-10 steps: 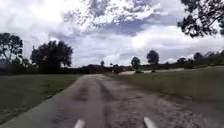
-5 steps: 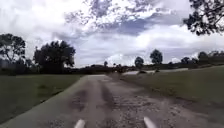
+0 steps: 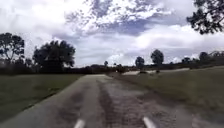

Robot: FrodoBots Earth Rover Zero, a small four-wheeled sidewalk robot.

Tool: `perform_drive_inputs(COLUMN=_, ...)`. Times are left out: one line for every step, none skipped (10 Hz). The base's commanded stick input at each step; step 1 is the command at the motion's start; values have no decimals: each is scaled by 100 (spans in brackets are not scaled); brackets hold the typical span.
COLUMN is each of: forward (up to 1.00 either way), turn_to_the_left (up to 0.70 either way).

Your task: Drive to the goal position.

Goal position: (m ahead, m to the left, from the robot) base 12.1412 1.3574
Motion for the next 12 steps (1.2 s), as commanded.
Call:
perform_drive_inputs(forward=70, turn_to_the_left=0)
perform_drive_inputs(forward=70, turn_to_the_left=0)
perform_drive_inputs(forward=70, turn_to_the_left=0)
perform_drive_inputs(forward=70, turn_to_the_left=0)
perform_drive_inputs(forward=70, turn_to_the_left=0)
perform_drive_inputs(forward=70, turn_to_the_left=0)
perform_drive_inputs(forward=70, turn_to_the_left=0)
perform_drive_inputs(forward=70, turn_to_the_left=0)
perform_drive_inputs(forward=70, turn_to_the_left=0)
perform_drive_inputs(forward=70, turn_to_the_left=0)
perform_drive_inputs(forward=70, turn_to_the_left=30)
perform_drive_inputs(forward=70, turn_to_the_left=32)
